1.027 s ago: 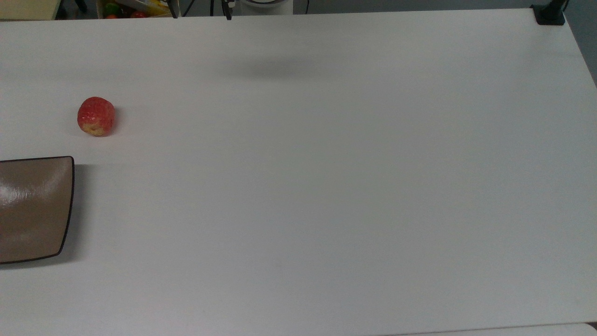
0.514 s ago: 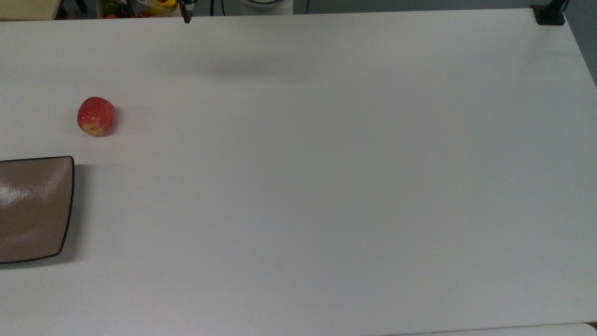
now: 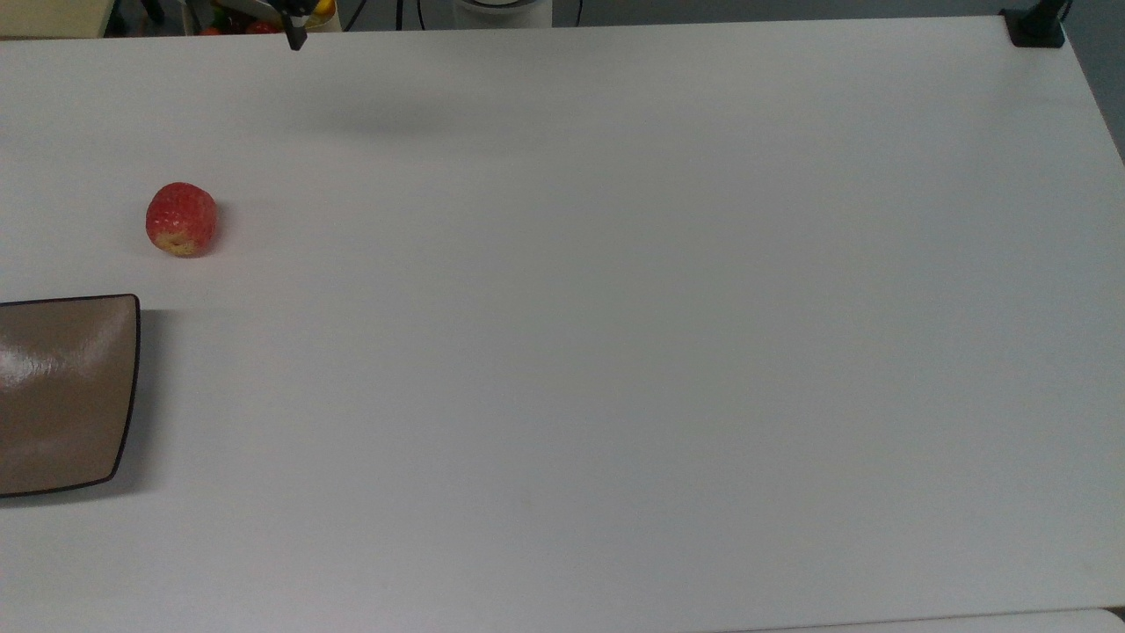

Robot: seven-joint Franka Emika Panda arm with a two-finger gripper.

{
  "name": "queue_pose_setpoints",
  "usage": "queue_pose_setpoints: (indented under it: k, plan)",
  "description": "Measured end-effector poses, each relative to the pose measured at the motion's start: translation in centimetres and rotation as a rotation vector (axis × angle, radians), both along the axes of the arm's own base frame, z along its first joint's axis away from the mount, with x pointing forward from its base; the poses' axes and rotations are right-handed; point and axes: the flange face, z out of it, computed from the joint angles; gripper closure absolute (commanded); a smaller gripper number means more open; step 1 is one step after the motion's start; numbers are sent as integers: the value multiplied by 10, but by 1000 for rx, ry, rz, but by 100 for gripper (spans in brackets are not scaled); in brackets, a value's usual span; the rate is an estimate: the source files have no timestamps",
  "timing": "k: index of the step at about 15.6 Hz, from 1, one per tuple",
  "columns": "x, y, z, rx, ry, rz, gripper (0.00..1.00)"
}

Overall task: Apples placed on a ceramic plate
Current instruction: 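Move the open gripper over the red apple and lower it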

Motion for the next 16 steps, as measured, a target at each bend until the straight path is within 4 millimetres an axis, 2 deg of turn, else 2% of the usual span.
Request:
queue_pose_setpoints:
  k: [4, 8, 13, 16]
  plan:
    - [2, -14, -23, -23, -8, -11, 0]
    - [8, -19, -46, -35, 19, -11, 0]
    - [37, -40, -87, -100, -44, 39, 0]
    - [42, -52, -110, -119, -21, 152, 0]
